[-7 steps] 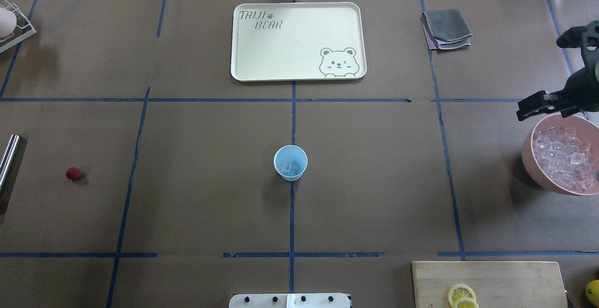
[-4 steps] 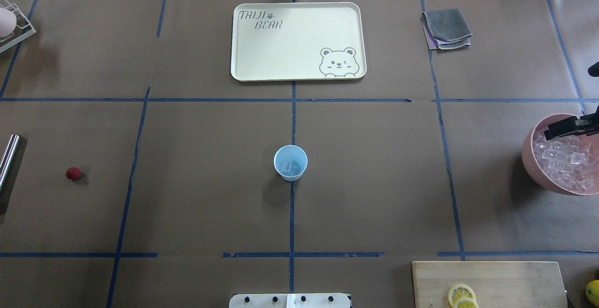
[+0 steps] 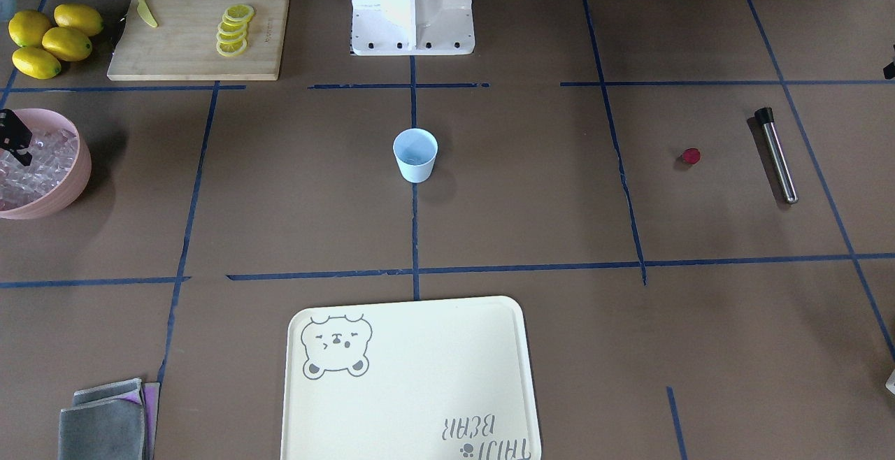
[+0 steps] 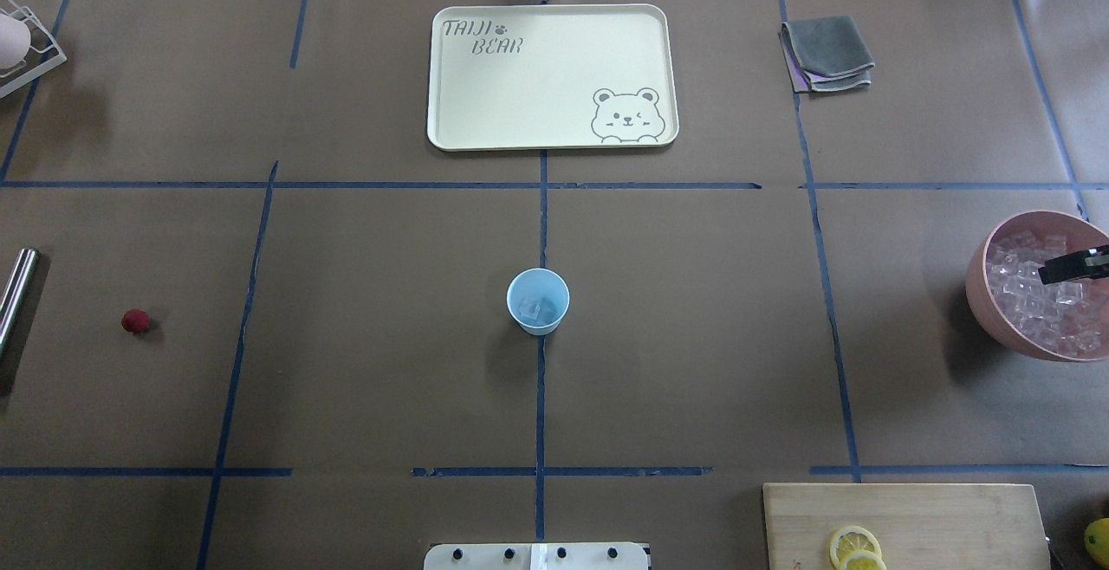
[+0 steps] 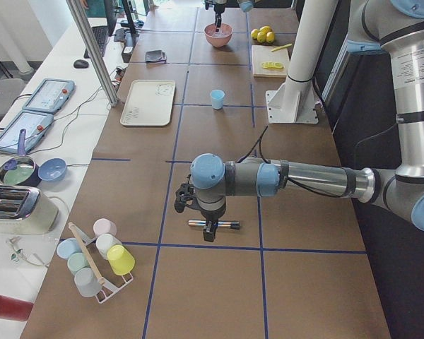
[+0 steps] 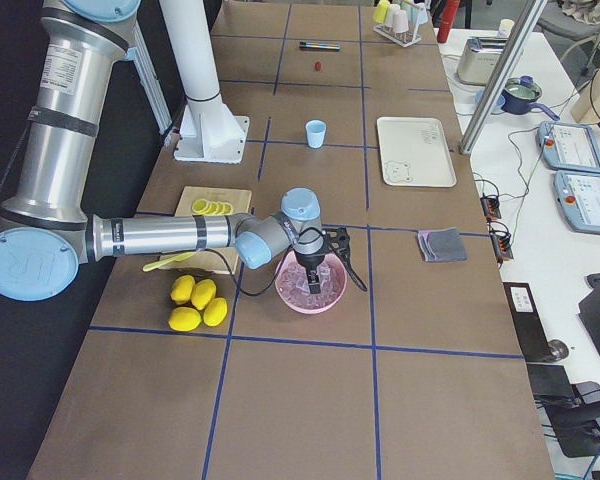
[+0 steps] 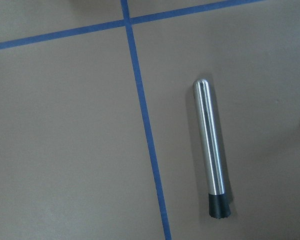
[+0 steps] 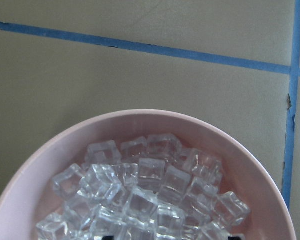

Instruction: Mash ice and strawberries in cup

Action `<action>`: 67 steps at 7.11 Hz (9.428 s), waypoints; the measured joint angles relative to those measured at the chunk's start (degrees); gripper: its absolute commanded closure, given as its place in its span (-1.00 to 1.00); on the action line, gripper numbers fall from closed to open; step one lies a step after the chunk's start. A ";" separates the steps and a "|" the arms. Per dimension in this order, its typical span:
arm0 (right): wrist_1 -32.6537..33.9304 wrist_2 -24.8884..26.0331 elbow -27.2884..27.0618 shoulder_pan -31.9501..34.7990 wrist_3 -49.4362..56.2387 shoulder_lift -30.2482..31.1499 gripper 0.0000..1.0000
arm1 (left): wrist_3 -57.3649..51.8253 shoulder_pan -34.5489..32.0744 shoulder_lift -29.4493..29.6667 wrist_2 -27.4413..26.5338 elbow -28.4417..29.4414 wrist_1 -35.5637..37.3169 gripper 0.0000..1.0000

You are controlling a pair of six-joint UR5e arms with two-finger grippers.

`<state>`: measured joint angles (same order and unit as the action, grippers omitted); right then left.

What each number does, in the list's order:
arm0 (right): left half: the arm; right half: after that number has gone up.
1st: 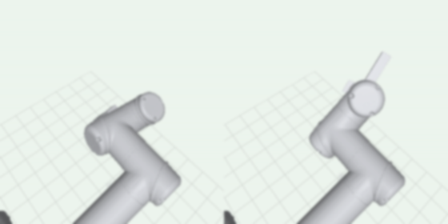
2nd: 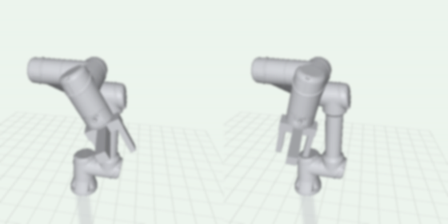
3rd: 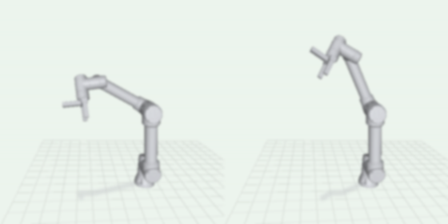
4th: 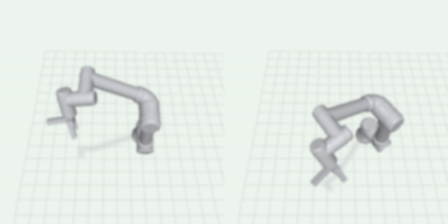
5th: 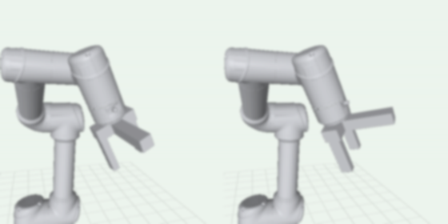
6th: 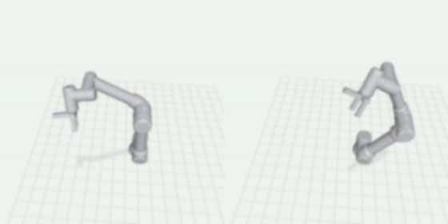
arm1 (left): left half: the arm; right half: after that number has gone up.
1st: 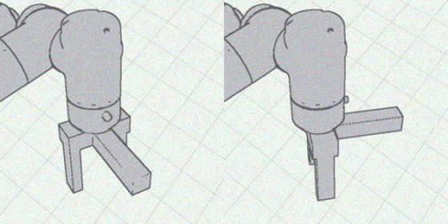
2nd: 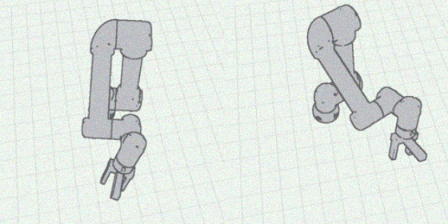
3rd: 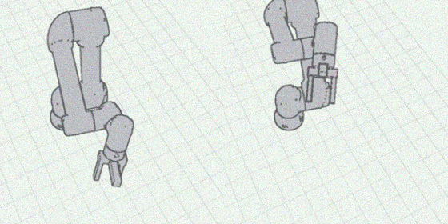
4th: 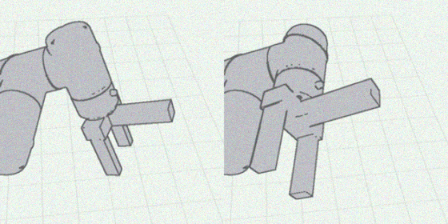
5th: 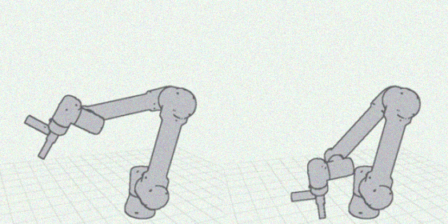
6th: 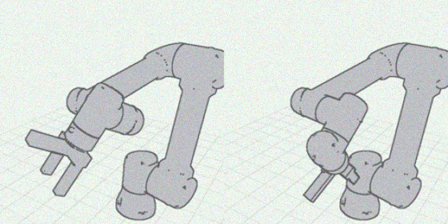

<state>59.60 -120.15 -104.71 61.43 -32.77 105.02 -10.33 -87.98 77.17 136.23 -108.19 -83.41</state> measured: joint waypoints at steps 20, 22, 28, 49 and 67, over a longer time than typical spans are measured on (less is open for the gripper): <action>37.01 11.24 -5.99 -25.13 -37.27 -47.87 0.96 | 0.05 0.00 0.02 -0.07 -0.27 -0.03 -1.00; 39.61 17.18 -1.36 -31.39 -44.93 -56.42 0.95 | 0.05 0.00 0.08 -0.05 -0.27 -0.04 -1.00; 39.94 21.47 7.61 -37.69 -49.80 -62.63 -1.00 | 0.09 0.09 0.09 -0.08 -0.18 0.00 -1.00; 40.36 -12.75 1.32 28.25 45.41 -9.86 -1.00 | 0.67 0.55 9.08 0.28 0.03 -0.67 -1.00; 40.15 -12.66 1.35 29.45 44.11 -6.79 -1.00 | 60.99 45.14 4.77 -21.26 7.91 -47.23 -0.70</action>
<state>99.76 -132.80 -103.36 90.88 11.34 98.23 50.66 -42.84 81.94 114.97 -100.28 -130.64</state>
